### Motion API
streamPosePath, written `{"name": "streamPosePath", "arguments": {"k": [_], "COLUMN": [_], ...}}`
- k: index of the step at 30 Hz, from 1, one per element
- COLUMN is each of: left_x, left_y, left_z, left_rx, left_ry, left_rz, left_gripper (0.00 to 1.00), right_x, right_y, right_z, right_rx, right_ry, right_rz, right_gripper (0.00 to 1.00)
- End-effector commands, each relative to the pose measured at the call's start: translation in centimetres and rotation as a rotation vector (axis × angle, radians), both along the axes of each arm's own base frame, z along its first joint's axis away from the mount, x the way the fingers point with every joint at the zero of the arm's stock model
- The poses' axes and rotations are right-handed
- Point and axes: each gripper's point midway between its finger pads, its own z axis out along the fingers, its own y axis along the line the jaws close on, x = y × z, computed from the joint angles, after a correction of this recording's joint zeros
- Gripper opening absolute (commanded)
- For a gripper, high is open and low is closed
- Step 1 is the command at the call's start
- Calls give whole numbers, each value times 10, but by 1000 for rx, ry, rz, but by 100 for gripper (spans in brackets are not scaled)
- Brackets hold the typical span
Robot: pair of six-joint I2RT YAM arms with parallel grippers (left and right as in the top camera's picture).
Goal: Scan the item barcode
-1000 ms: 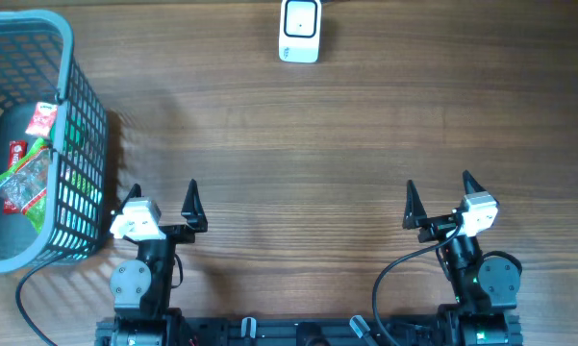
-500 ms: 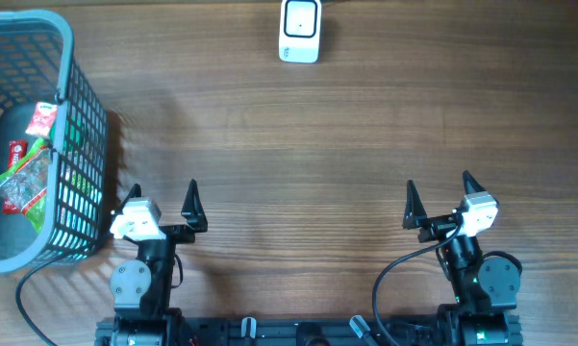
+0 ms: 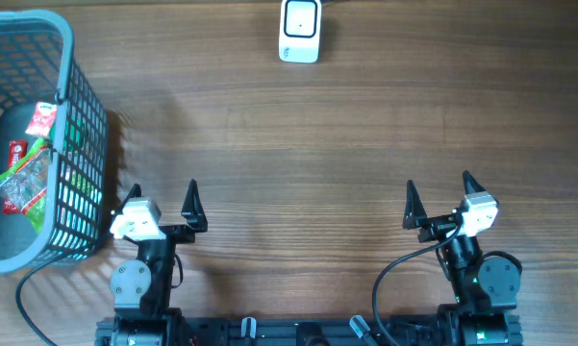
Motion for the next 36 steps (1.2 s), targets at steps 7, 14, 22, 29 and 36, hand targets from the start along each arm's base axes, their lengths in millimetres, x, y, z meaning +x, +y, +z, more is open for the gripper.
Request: {"name": "streamPosePath", "arguments": {"k": [7, 14, 22, 29, 36], "left_x": [-1, -5, -6, -12, -10], "left_y": [-22, -39, -38, -38, -45], "left_z": [3, 18, 16, 44, 86], "left_rx": [-15, -72, -75, -71, -73], "left_ry": [-19, -66, -28, -24, -28], "left_rz": [-131, -231, -221, -221, -264], "left_gripper": [100, 100, 100, 100, 100], "right_x": [0, 0, 0, 0, 0], "right_y": [3, 3, 3, 3, 3], "right_z": [-1, -1, -1, -1, -1], "right_rx": [12, 12, 12, 12, 12], "right_ry": [6, 6, 6, 6, 6], "right_rz": [17, 17, 17, 17, 17], "right_gripper": [100, 100, 100, 100, 100]}}
